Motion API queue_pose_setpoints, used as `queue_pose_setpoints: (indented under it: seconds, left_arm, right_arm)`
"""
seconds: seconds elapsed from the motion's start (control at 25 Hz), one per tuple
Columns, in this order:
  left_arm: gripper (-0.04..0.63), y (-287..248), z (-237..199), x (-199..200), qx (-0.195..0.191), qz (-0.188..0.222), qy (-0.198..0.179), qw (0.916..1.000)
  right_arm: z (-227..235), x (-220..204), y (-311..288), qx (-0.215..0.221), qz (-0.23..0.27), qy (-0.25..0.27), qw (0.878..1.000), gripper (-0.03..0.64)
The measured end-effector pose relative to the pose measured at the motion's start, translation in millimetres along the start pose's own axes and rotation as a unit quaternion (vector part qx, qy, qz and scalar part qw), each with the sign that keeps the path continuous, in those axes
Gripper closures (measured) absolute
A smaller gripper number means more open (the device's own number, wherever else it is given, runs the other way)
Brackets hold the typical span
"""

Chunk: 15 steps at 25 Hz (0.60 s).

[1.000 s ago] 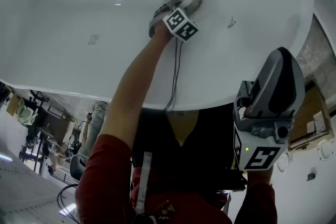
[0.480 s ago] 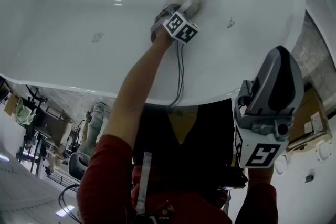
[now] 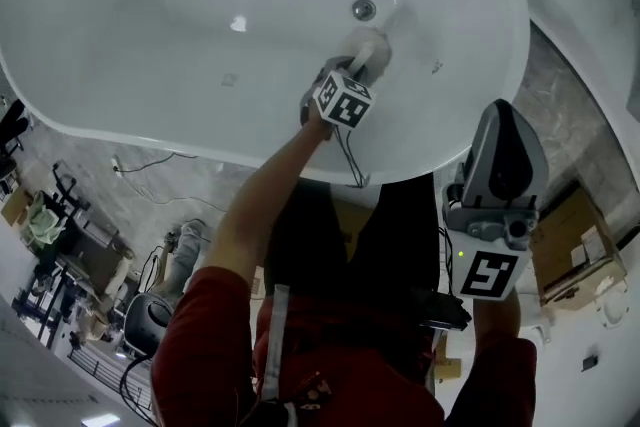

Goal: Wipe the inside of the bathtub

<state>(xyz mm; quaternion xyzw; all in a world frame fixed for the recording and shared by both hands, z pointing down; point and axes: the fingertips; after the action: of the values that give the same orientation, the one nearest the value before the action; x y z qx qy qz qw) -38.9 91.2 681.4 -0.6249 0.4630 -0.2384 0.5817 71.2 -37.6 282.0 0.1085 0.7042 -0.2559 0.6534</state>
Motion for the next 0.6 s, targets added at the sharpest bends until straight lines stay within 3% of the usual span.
queue_pose_setpoints:
  seconds: [0.2,0.36,0.48,0.6]
  left_arm:
    - [0.502,99.4,14.2,38.6,0.008,0.087,-0.028,0.9957]
    - [0.502,184.6,22.4,66.7,0.015,0.178,-0.046,0.9829]
    - [0.502,262.7,20.1,87.8,0.036,0.263,-0.064,0.962]
    - [0.502,355.0,11.6,106.2,0.061,0.354,-0.07,0.9307]
  right_arm:
    - [-17.1,55.9,18.7,-0.016,0.008,0.017,1.0,0.606]
    - [-35.8,98.0,29.7,-0.038,0.018,0.034,0.999,0.606]
    - [-51.9,135.2,39.7,-0.057,0.037,0.046,0.997,0.606]
    - [-69.6,170.8,53.2,-0.077,0.05,0.053,0.994,0.606]
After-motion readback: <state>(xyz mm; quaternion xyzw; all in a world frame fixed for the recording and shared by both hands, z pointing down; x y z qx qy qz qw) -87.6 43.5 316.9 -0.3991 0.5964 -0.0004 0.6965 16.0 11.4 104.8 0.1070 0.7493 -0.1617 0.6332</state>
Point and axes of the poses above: the fingertips, and each gripper's own axes: y backward along the fingers, z to its right, x out of its top, and after that the axes turned 3 degrees about -y, right-handed
